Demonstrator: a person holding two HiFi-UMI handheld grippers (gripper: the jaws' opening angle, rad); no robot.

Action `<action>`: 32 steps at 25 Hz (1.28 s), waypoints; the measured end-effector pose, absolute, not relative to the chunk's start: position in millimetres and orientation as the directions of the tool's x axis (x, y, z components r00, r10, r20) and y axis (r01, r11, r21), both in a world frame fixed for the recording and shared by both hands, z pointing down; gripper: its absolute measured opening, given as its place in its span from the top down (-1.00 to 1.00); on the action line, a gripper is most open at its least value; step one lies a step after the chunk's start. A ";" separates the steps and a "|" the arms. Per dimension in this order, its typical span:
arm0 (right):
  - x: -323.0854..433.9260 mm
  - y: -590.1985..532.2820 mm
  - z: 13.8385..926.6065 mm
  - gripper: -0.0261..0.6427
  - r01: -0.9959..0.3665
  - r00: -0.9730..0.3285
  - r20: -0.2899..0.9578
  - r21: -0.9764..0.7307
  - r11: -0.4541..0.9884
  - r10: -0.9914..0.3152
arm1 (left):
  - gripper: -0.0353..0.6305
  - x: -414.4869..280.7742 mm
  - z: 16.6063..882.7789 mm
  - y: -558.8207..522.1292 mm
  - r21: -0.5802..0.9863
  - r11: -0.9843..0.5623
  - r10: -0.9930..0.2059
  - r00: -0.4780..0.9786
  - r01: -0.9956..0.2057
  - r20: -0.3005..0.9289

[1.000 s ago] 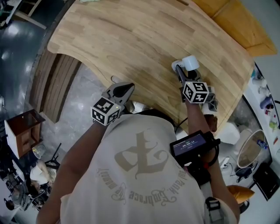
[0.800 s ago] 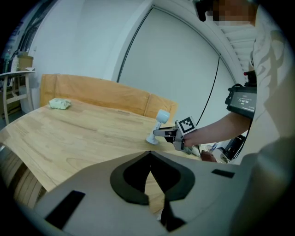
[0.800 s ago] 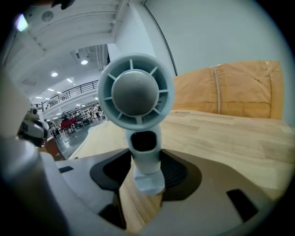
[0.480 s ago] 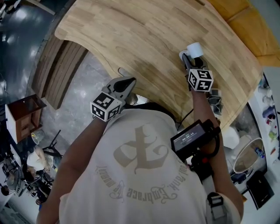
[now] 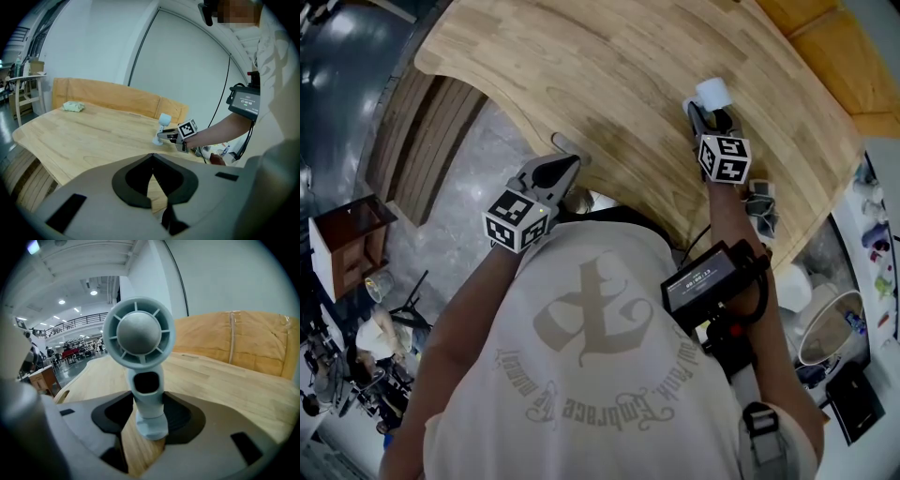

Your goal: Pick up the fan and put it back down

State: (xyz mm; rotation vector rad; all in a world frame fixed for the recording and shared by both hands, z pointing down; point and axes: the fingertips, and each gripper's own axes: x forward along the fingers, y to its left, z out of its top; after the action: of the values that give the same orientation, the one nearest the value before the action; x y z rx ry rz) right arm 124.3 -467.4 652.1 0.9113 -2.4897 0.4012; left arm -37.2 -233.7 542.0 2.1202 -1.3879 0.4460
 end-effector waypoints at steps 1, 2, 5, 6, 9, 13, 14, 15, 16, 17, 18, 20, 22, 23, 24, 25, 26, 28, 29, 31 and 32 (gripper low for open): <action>124.5 -467.1 651.6 0.30 -0.667 -0.678 0.507 -0.119 0.736 -0.532 | 0.86 -37.3 541.7 -232.8 0.270 -0.308 -0.725 0.409 -0.912 0.554; 124.5 -466.7 651.2 0.30 -0.668 -0.680 0.505 -0.128 0.733 -0.531 | 0.86 -37.4 541.4 -232.0 0.269 -0.310 -0.725 0.410 -0.912 0.554; 123.7 -465.4 650.7 0.30 -0.668 -0.690 0.498 -0.158 0.728 -0.525 | 0.86 -36.5 541.0 -231.1 0.270 -0.313 -0.725 0.413 -0.911 0.551; 124.0 -464.9 650.7 0.30 -0.667 -0.693 0.496 -0.164 0.727 -0.524 | 0.86 -35.5 541.6 -231.1 0.270 -0.314 -0.725 0.414 -0.910 0.550; 128.3 -461.5 650.7 0.30 -0.673 -0.692 0.494 -0.176 0.719 -0.527 | 0.86 -32.0 543.8 -229.6 0.271 -0.321 -0.721 0.420 -0.907 0.551; 142.4 -455.9 647.8 0.30 -0.703 -0.673 0.489 -0.191 0.685 -0.555 | 0.86 -28.6 544.2 -227.4 0.276 -0.331 -0.718 0.430 -0.902 0.547; 146.3 -454.3 647.5 0.30 -0.712 -0.667 0.489 -0.193 0.676 -0.562 | 0.86 -28.4 545.0 -227.8 0.279 -0.331 -0.717 0.433 -0.901 0.546; 149.9 -452.3 647.6 0.30 -0.719 -0.660 0.491 -0.193 0.668 -0.568 | 0.86 -28.5 545.8 -228.7 0.281 -0.332 -0.717 0.435 -0.900 0.545; 153.1 -450.0 647.7 0.30 -0.725 -0.655 0.493 -0.192 0.662 -0.573 | 0.86 -28.7 546.4 -230.1 0.285 -0.334 -0.717 0.438 -0.898 0.542; 156.2 -447.6 647.4 0.30 -0.730 -0.649 0.494 -0.192 0.655 -0.578 | 0.86 -28.9 546.8 -231.9 0.290 -0.337 -0.716 0.444 -0.896 0.539; 159.3 -445.4 646.4 0.30 -0.736 -0.644 0.494 -0.193 0.649 -0.584 | 0.86 -29.0 546.9 -234.2 0.295 -0.342 -0.715 0.451 -0.892 0.534; 164.7 -441.4 642.1 0.34 -0.745 -0.635 0.494 -0.192 0.638 -0.593 | 0.86 -28.6 546.3 -240.0 0.302 -0.360 -0.710 0.470 -0.882 0.525; 169.2 -436.8 636.4 0.46 -0.754 -0.625 0.497 -0.183 0.631 -0.603 | 0.86 -27.6 544.5 -246.9 0.306 -0.385 -0.704 0.492 -0.870 0.513; 172.0 -434.2 633.1 0.55 -0.761 -0.616 0.497 -0.176 0.624 -0.611 | 0.86 -26.6 543.1 -250.5 0.310 -0.400 -0.700 0.506 -0.863 0.505; 175.0 -431.7 629.2 0.64 -0.770 -0.606 0.496 -0.171 0.614 -0.622 | 0.86 -25.6 541.4 -254.3 0.312 -0.417 -0.695 0.521 -0.854 0.496; 177.7 -429.2 624.7 0.71 -0.780 -0.596 0.493 -0.170 0.602 -0.634 | 0.86 -24.8 539.5 -258.4 0.313 -0.435 -0.689 0.536 -0.844 0.488; 180.1 -426.5 619.7 0.76 -0.790 -0.587 0.489 -0.173 0.588 -0.645 | 0.86 -24.3 537.8 -262.4 0.313 -0.453 -0.682 0.551 -0.835 0.481; 185.4 -418.8 609.8 0.81 -0.807 -0.570 0.489 -0.181 0.563 -0.660 | 0.86 -24.2 536.2 -269.1 0.314 -0.483 -0.669 0.576 -0.817 0.469; 188.9 -414.4 604.8 0.81 -0.816 -0.559 0.493 -0.183 0.549 -0.667 | 0.86 -24.6 536.5 -271.8 0.316 -0.495 -0.663 0.587 -0.810 0.466; 194.9 -405.9 591.7 0.84 -0.830 -0.544 0.488 -0.193 0.523 -0.683 | 0.86 -26.5 536.2 -277.2 0.319 -0.514 -0.651 0.605 -0.796 0.459; 195.7 -401.3 583.2 0.85 -0.832 -0.545 0.475 -0.205 0.516 -0.691 | 0.86 -27.5 534.8 -279.6 0.320 -0.527 -0.645 0.615 -0.788 0.453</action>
State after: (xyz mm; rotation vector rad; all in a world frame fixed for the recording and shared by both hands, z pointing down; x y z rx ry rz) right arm 195.7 -401.3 583.2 1.2666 -2.4273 0.5924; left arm -27.5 -279.6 534.8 2.3439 -1.1288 0.3829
